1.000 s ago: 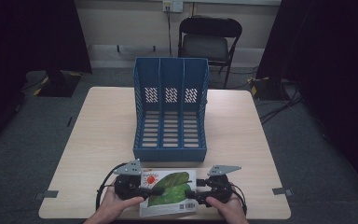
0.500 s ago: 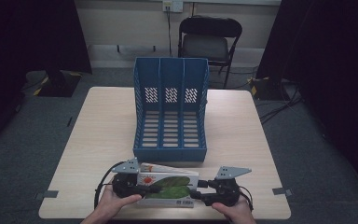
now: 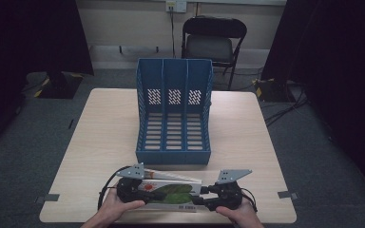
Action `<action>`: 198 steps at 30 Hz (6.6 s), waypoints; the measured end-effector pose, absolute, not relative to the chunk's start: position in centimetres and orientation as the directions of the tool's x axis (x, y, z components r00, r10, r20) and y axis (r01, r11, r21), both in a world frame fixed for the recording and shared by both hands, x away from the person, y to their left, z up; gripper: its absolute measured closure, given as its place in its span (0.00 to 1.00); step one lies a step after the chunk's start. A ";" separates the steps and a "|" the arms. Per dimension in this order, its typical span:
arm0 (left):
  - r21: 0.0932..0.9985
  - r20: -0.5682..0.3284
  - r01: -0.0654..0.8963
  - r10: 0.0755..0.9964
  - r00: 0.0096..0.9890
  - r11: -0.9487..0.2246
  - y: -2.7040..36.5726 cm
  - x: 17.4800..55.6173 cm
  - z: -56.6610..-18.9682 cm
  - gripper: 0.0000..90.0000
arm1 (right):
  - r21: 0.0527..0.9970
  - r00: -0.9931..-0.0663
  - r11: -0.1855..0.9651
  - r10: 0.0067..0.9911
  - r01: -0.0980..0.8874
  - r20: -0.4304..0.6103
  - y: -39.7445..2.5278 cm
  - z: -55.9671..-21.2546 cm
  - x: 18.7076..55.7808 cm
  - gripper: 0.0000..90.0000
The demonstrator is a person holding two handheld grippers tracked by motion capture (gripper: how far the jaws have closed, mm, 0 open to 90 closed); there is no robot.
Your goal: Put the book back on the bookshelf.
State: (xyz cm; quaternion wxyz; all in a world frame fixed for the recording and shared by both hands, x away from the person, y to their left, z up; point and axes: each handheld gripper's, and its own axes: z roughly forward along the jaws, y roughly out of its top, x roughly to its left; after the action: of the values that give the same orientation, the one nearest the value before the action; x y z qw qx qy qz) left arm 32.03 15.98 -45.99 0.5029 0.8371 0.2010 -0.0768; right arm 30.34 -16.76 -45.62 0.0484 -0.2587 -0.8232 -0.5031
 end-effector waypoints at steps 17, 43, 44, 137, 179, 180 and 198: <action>0.803 -0.348 0.474 0.361 0.865 -0.362 17.4 32.5 -45.6 0.61 | 0.817 -0.868 0.437 0.475 0.375 0.144 -16.2 -44.9 30.3 0.70; 0.803 -0.348 0.521 0.484 0.803 -0.289 20.2 33.6 -45.6 0.50 | 0.829 -0.875 0.418 0.455 0.371 0.162 -16.4 -44.9 29.3 0.78; 0.806 -0.348 0.517 0.477 0.807 -0.288 20.0 33.6 -45.6 0.54 | 0.828 -0.879 0.422 0.447 0.370 0.165 -16.3 -44.9 29.3 0.78; 0.658 -0.004 0.635 0.842 0.540 -0.404 26.3 37.2 -49.7 0.00 | 0.848 -0.847 0.382 0.515 0.367 0.135 -13.4 -42.9 27.9 0.85; 0.712 0.000 0.602 0.857 0.515 -0.362 26.5 36.9 -50.3 0.00 | 0.901 -0.644 0.210 0.760 0.380 0.094 -18.4 -35.4 31.6 0.85; 0.712 0.000 0.602 0.857 0.515 -0.362 26.5 36.9 -50.3 0.00 | 0.901 -0.636 0.208 0.767 0.380 0.091 -18.6 -35.4 31.9 0.85; 0.711 -0.001 0.602 0.856 0.518 -0.363 26.5 36.9 -50.3 0.00 | 0.904 -0.491 0.171 0.870 0.391 0.048 -17.4 -35.8 36.4 0.85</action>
State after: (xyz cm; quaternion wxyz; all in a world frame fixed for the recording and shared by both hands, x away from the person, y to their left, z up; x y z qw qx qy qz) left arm 36.94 26.51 -50.28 0.3360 0.8037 0.4533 0.1890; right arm 36.41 -17.37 -35.78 -0.2529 -0.4366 -0.7221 -0.4732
